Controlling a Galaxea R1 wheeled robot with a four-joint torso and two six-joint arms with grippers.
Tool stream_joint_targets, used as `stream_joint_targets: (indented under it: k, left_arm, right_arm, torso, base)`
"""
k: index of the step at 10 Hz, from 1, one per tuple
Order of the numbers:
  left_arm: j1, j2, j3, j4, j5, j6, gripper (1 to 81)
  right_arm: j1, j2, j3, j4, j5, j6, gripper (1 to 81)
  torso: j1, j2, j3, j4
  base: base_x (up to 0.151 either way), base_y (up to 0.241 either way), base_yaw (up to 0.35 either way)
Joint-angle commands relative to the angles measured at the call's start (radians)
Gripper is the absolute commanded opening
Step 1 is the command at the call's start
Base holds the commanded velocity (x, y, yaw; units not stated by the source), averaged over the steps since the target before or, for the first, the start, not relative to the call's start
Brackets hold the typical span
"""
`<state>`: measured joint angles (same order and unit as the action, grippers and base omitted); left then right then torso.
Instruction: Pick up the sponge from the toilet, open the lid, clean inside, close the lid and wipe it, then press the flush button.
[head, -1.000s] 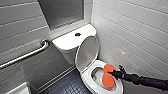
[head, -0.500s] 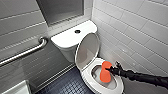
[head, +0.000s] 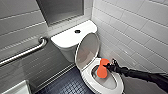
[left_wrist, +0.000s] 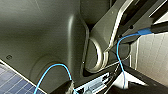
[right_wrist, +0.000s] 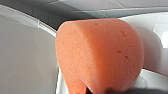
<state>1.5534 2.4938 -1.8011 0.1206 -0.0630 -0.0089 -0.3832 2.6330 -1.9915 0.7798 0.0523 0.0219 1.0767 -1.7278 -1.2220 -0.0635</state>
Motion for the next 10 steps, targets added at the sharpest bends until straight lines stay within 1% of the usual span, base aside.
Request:
stream_joint_targets:
  k: [1,3,4,6,7,8,10]
  left_arm:
    - [0.041,-0.015,0.022,-0.019,0.084,0.0,81.1]
    - [0.05,-0.015,0.022,-0.022,0.083,-0.002,81.1]
    - [0.052,-0.015,0.023,-0.021,0.083,0.0,81.1]
    - [0.053,-0.015,0.026,-0.021,0.081,0.0,81.1]
    - [0.055,-0.018,0.028,-0.019,0.08,0.0,81.1]
    - [0.06,-0.019,0.031,-0.019,0.08,0.0,81.1]
    - [0.063,-0.018,0.032,-0.018,0.08,0.0,81.1]
  right_arm:
    - [0.152,0.084,-0.132,0.032,-0.046,0.105,1.0]
    - [0.144,0.126,-0.194,0.032,-0.042,0.162,1.0]
    - [0.128,0.144,-0.228,0.033,-0.042,0.181,1.0]
    - [0.089,0.149,-0.276,0.033,-0.042,0.22,1.0]
    - [0.068,0.14,-0.276,0.033,-0.039,0.233,1.0]
    - [0.048,0.127,-0.263,0.033,-0.017,0.242,1.0]
    - [0.007,0.066,-0.169,0.033,0.052,0.254,1.0]
  torso:
    - [0.0,0.0,0.0,0.0]
    - [0.0,0.0,0.0,0.0]
    - [0.0,0.0,0.0,0.0]
    - [0.0,0.0,0.0,0.0]
    - [0.0,0.0,0.0,0.0]
    - [0.0,0.0,0.0,0.0]
    - [0.0,0.0,0.0,0.0]
  base:
    - [0.0,0.0,0.0]
    - [0.0,0.0,0.0]
    - [0.0,0.0,0.0]
    - [0.0,0.0,0.0]
    - [0.0,0.0,0.0]
    - [0.0,0.0,0.0]
    - [0.0,0.0,0.0]
